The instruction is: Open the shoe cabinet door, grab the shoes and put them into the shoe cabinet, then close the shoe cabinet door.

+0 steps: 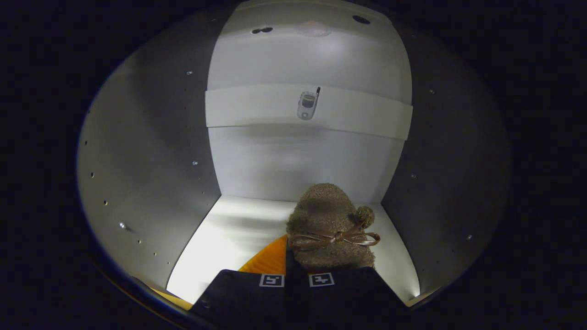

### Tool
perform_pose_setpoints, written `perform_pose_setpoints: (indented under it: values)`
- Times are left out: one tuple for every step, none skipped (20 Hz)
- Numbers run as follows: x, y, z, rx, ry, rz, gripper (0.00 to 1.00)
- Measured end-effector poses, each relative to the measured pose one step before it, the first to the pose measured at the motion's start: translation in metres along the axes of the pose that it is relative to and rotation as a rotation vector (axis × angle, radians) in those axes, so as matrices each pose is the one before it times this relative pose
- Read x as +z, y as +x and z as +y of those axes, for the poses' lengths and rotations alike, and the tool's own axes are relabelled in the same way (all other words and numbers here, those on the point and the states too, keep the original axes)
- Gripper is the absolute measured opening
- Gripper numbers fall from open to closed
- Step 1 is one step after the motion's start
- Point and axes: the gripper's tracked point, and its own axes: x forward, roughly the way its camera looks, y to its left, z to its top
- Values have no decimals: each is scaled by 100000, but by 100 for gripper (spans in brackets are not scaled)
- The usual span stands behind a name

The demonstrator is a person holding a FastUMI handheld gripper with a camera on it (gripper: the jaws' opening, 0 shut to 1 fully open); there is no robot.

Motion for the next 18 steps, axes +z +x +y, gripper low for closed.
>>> perform_pose_setpoints:
  values:
    - [-282, 406, -220, 52, 1101, 1937, 6]
    - [-386, 84, 55, 319, 1183, 1853, 6]
    - [-157, 217, -207, -932, -52, 642, 6]
    - [-323, 47, 277, 1238, -40, 1028, 14]
    - [-111, -122, -46, -690, -783, 207, 14]
    - [-134, -468, 114, 183, -138, 228, 17]
    - [-18, -413, -109, -707, -246, -947, 19]
    - [-67, -546, 194, 849, 1071, -940, 29]
    - [-62, -536, 15, 32, 406, -1650, 39]
    - [75, -575, 7, -11, 393, -1594, 49]
    - [122, -537, 13, -184, 422, -1608, 58]
    - [0, -577, -37, -171, 253, -682, 68]
    - [-57, -584, 81, -6, 200, -242, 78]
    - [-89, -744, 17, 9, 325, -350, 78]
    - [44, -912, 90, 293, 308, -1231, 78]
    - [106, -1050, 186, 862, 118, -1830, 78]
    - [110, -1108, 34, -174, -72, -1734, 79]
    - [77, -1807, -37, -164, -25, -1771, 84]
